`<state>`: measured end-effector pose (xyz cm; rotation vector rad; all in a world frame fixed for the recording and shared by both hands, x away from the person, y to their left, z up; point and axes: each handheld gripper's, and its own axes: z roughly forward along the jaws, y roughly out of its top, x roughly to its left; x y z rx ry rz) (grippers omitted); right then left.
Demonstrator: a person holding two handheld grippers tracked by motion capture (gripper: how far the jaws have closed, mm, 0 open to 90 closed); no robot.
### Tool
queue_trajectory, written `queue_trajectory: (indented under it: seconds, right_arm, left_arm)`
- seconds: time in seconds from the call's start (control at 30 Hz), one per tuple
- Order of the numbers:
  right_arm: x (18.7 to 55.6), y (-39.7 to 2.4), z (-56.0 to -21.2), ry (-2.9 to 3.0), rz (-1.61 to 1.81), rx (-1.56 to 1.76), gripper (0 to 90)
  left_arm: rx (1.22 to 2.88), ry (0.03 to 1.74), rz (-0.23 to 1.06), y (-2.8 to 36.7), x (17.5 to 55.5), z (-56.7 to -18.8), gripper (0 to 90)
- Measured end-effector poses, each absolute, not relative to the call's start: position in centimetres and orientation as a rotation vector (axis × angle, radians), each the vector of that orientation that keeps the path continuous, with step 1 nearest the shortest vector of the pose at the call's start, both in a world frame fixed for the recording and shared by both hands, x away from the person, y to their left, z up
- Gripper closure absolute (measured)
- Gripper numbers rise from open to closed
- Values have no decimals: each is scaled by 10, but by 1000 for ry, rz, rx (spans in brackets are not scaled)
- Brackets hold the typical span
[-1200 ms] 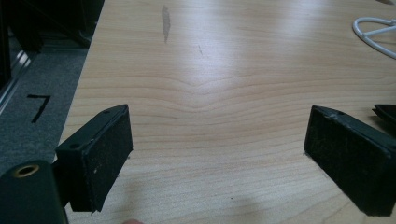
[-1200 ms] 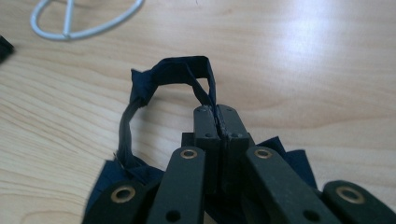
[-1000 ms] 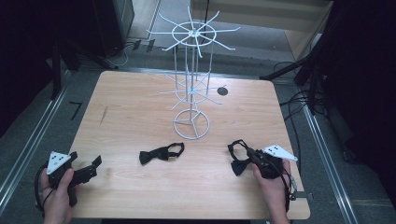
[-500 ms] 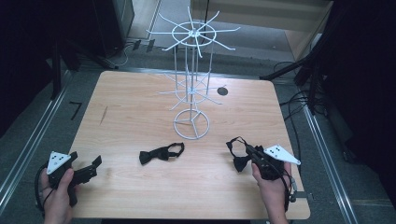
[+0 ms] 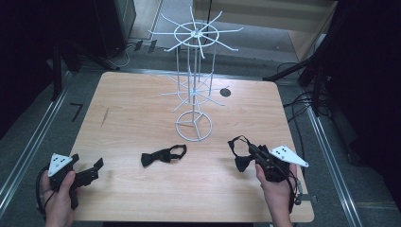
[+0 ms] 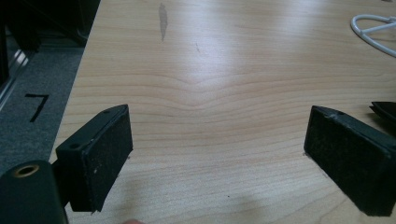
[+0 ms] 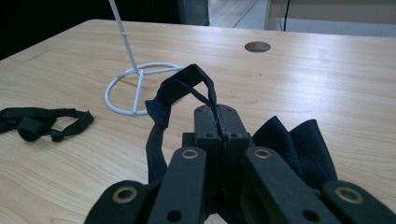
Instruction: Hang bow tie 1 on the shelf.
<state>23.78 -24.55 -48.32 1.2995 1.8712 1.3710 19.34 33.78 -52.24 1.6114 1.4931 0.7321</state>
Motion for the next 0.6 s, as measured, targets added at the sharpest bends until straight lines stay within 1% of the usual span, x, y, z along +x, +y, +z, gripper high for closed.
queue_trajectory:
  seconds: [0.6]
  right_arm:
    - [243,-236,-463,1871,1401,1253,895]
  left_arm:
    - [1612,1491,732,338,193,-522,83]
